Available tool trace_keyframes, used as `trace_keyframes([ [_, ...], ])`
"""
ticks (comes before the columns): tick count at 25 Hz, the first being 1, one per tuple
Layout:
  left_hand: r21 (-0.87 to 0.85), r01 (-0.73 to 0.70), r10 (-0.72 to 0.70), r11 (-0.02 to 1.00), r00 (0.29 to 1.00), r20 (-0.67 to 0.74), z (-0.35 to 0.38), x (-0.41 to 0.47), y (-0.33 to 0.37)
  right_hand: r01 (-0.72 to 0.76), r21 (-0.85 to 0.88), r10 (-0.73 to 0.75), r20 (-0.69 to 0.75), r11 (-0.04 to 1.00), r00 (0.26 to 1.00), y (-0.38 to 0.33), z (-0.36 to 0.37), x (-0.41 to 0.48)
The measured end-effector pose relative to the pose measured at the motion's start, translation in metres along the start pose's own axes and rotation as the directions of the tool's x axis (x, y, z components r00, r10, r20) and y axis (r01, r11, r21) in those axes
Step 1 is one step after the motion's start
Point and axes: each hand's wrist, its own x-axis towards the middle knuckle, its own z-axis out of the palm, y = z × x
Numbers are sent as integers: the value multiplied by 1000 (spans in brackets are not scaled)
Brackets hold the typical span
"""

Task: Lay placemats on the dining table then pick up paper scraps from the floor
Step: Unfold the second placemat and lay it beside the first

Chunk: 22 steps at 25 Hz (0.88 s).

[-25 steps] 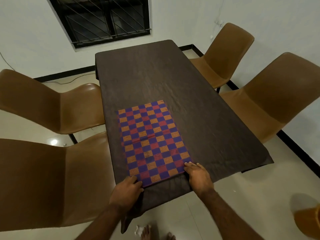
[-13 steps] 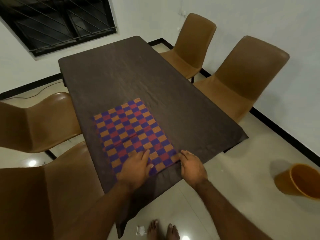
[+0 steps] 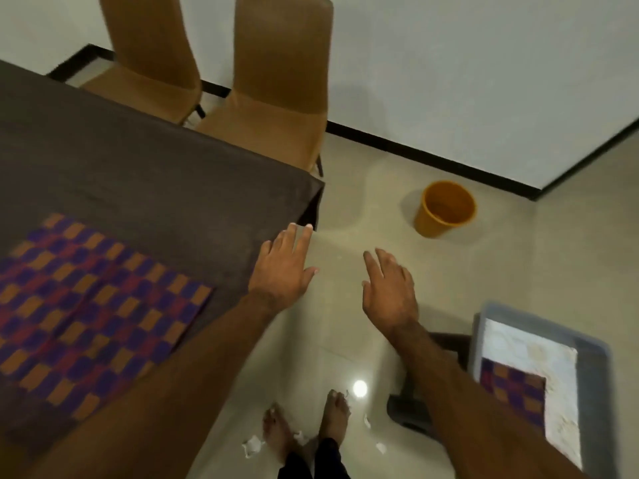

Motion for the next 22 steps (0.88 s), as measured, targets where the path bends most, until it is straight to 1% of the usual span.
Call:
trace_keyframes([
  [2,1,-100,100,995,995,29,16,23,48,-120,-12,119,-39,993,992,44,2,-14],
  [5,-2,-243,242,970,967,76,44,42,119,-288,-8,286,-68,958,956,100,11,-43],
  [8,-17,-408,406,913,904,136,76,49,190,-447,15,447,-85,894,891,156,25,-85],
  [10,-24,-521,517,853,839,169,104,49,234,-537,28,537,-84,843,839,190,38,-121],
  [12,-46,-641,635,767,746,201,139,44,276,-632,31,633,-65,774,772,215,59,-162],
  [16,-72,-841,820,536,498,282,217,27,345,-766,83,767,25,638,641,248,116,-237],
  [18,-83,-907,886,412,377,270,250,22,364,-823,149,826,60,548,561,256,140,-261],
  [19,-96,-926,910,365,334,245,264,21,374,-841,187,847,71,507,527,258,149,-270],
  [20,-116,-936,922,332,297,247,279,21,384,-847,219,857,76,485,510,260,158,-277],
  [22,-154,-943,916,294,232,328,301,21,405,-850,230,859,92,473,503,262,172,-287],
])
